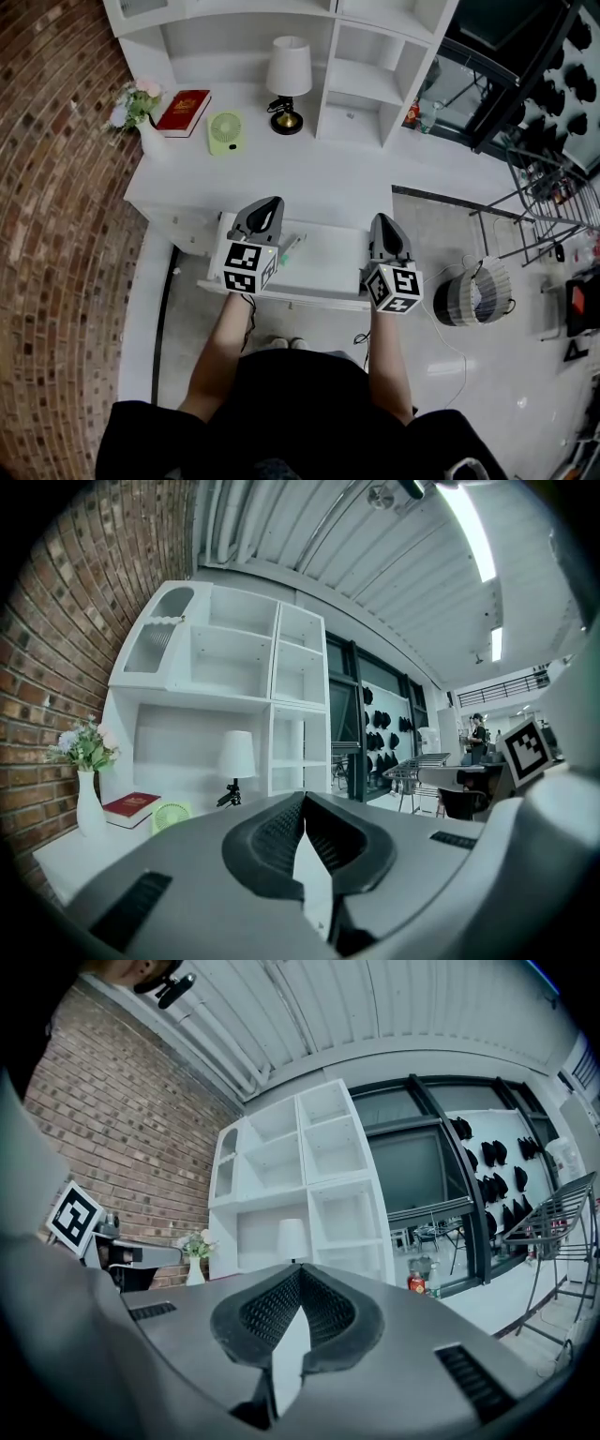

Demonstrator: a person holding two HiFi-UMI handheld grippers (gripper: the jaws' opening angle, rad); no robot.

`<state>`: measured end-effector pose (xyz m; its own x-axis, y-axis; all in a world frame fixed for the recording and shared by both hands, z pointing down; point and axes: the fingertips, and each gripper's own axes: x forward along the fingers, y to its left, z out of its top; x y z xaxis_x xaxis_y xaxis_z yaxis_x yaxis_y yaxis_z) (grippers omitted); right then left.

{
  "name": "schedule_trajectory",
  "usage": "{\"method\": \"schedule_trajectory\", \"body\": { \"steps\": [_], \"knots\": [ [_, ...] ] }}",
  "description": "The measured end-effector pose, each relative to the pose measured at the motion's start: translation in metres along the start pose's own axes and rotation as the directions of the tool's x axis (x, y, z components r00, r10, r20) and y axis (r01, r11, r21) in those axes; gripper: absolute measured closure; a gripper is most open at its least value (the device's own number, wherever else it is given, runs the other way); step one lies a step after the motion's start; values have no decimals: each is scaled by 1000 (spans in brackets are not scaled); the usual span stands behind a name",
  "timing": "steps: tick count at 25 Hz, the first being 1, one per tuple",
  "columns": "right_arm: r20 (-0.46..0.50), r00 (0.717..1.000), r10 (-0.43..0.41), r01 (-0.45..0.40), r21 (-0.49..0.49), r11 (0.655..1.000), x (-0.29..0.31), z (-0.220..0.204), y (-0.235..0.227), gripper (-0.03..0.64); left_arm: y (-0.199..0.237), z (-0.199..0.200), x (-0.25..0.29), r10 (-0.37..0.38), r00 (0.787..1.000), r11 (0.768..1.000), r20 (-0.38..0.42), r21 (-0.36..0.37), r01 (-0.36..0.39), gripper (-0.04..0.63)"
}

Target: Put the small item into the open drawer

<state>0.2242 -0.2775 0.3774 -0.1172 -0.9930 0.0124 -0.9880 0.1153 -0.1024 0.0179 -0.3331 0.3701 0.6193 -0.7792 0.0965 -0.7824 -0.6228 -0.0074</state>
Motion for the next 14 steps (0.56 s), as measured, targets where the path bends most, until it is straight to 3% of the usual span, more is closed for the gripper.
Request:
{"method": "schedule_trajectory", "body": {
  "steps": [14],
  "knots": [
    [-15, 1000, 1, -1, 1, 1000, 3, -4, -3, 618, -3, -8, 2, -19, 1000, 1000, -15, -23, 18, 572]
  ]
}}
